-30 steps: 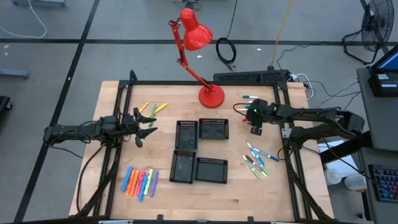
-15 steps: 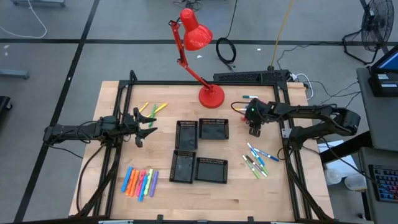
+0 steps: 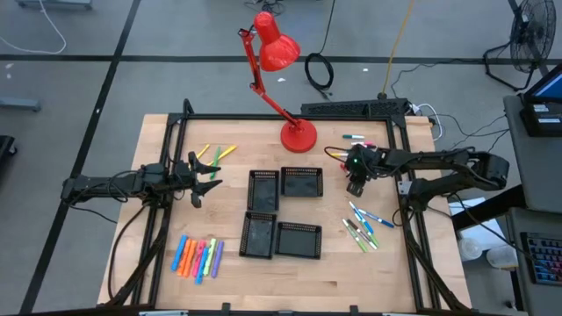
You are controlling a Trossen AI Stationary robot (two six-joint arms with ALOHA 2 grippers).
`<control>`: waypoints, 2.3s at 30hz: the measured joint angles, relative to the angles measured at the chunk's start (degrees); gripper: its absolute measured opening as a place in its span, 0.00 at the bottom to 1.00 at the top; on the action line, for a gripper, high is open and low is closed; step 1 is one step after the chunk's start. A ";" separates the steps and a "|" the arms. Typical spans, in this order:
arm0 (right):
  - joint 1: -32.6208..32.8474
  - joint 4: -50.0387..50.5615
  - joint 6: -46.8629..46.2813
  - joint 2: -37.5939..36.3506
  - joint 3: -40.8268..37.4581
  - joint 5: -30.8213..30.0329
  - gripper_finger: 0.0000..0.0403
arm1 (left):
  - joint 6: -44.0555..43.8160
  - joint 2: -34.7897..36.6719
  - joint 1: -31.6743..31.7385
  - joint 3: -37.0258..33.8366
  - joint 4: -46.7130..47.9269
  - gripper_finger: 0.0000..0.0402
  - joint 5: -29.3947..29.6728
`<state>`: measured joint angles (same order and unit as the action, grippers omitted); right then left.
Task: Pick & Place Markers
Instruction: Put the red highlighter pen into the top right black bin
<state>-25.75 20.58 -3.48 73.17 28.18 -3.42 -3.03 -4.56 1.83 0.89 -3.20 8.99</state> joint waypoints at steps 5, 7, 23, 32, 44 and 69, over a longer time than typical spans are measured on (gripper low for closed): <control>0.16 -1.16 -6.11 0.04 -0.06 -2.48 0.29 | 0.00 0.00 0.02 0.00 0.00 0.52 0.00; 0.16 -1.39 -7.16 0.09 -0.10 -3.97 0.24 | 0.00 0.00 0.01 -0.01 0.00 0.52 0.00; 4.54 -12.01 -7.10 0.19 -1.46 -7.92 0.04 | 0.00 0.00 0.01 0.00 0.00 0.52 0.02; 8.02 -15.98 -5.89 -4.97 -1.43 -7.48 0.04 | 0.00 0.02 0.00 -0.02 0.00 0.52 0.02; 15.86 -25.28 -4.20 -9.20 -1.32 -7.06 0.04 | 0.00 0.00 0.02 0.00 0.00 0.52 0.02; 23.61 -33.76 -2.89 13.53 11.58 -7.06 0.04 | 0.00 0.00 0.00 -0.02 0.00 0.52 0.02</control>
<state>-2.13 -13.18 -6.37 86.70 39.76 -10.48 -3.03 -4.56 1.83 0.87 -3.20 9.02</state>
